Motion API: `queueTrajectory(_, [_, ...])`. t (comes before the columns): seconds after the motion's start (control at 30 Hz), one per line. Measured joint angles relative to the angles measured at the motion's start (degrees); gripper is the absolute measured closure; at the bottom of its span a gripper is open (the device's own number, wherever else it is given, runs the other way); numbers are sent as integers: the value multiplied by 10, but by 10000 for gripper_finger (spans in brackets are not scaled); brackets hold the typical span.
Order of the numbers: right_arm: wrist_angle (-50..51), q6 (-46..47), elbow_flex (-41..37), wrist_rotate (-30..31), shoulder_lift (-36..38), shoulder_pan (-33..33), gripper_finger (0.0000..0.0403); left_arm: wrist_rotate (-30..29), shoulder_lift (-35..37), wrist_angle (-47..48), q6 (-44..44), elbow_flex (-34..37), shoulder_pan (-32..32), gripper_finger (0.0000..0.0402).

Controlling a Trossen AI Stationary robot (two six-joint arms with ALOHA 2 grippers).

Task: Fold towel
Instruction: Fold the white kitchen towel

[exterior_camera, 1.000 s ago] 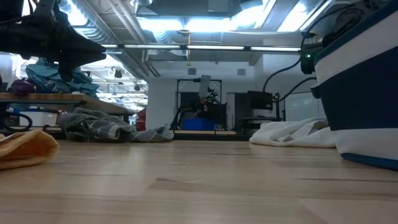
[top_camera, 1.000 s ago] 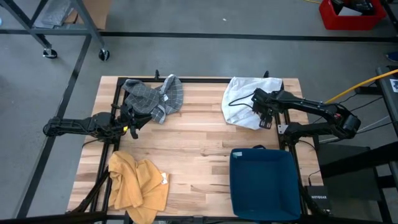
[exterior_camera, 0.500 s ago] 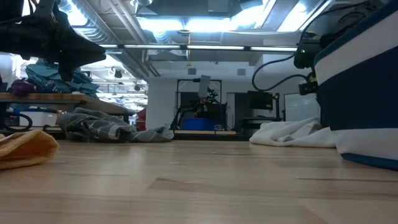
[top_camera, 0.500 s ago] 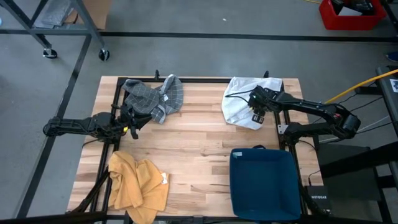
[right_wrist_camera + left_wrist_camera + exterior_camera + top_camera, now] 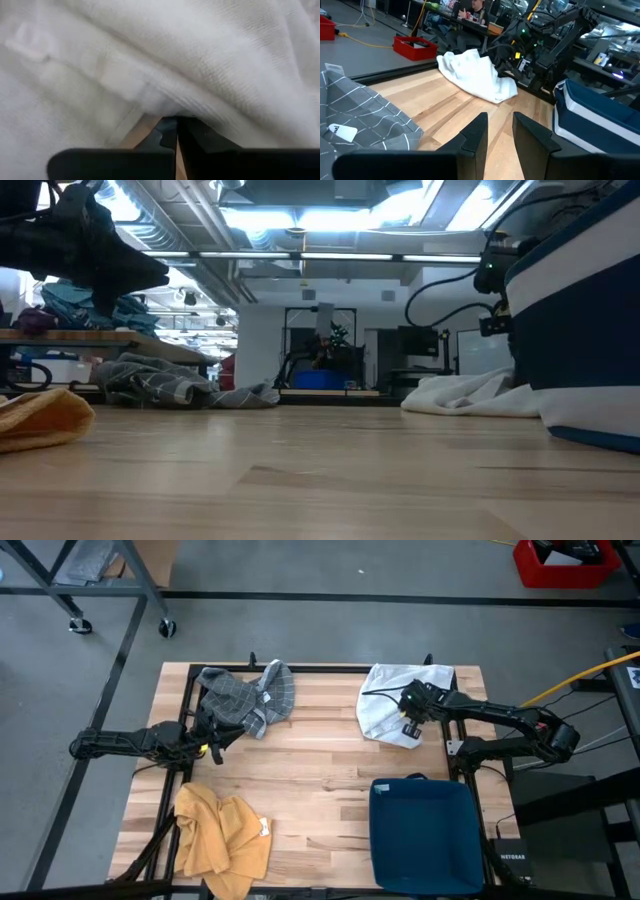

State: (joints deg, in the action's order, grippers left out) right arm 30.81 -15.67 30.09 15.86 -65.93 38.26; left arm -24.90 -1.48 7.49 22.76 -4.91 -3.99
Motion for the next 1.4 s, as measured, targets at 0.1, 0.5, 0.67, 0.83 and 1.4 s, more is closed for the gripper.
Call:
queueTrajectory(0.1, [2,14,0,-4,0,0,397,0,0,0,0,0,0,320])
queueTrajectory(0.5, [-35,56,0,-38,1,0,401,0,0,-2,0,0,0,320])
queueTrajectory(0.67, [-77,80,0,-70,1,0,401,0,0,-2,0,0,0,320])
queueTrajectory(0.83, [-147,124,0,-122,1,0,402,0,0,-2,0,0,0,320])
queueTrajectory(1.4, [-406,305,1,-275,1,0,403,1,-31,-71,90,0,0,320])
